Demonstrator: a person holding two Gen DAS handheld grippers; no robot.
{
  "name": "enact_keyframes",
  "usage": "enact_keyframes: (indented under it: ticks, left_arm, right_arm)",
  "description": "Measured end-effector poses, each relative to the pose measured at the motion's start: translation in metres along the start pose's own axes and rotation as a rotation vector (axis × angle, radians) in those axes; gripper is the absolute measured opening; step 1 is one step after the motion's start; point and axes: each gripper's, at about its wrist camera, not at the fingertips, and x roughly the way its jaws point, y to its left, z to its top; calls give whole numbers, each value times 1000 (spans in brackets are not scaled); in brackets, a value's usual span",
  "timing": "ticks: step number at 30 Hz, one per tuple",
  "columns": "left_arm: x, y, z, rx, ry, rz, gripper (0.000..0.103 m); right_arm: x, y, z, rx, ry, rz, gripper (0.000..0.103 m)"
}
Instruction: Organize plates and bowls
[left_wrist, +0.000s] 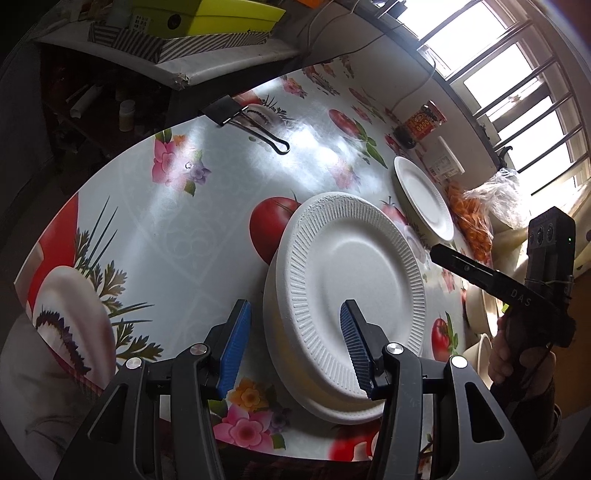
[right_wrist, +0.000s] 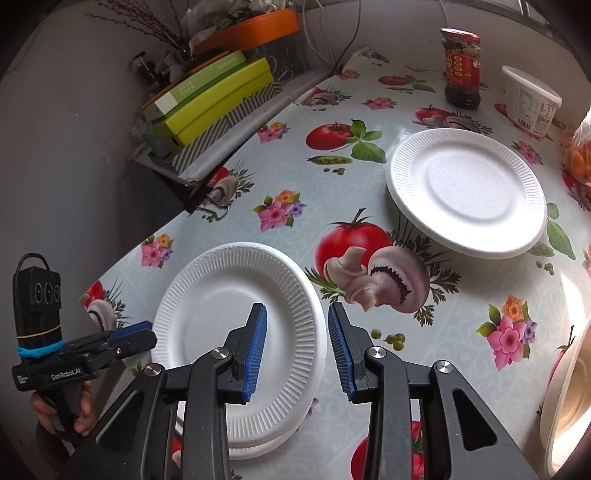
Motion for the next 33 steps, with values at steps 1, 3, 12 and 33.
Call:
enact_keyframes:
  ticks: [1, 3, 12, 33]
  left_arm:
    - [0, 1, -1, -4, 0, 2, 51]
    - [1, 2, -1, -8, 3, 1, 51]
    - [3, 3, 0, -18, 15, -36, 51]
    - [2, 4, -2, -32, 16, -50, 51]
  right_arm:
    - [3, 0, 4, 7, -4, 5, 40]
    - [11, 2, 11, 7, 10, 18, 41]
    - [22, 16, 5, -33, 76, 64, 41]
    - [24, 8, 1, 8, 104, 80, 46]
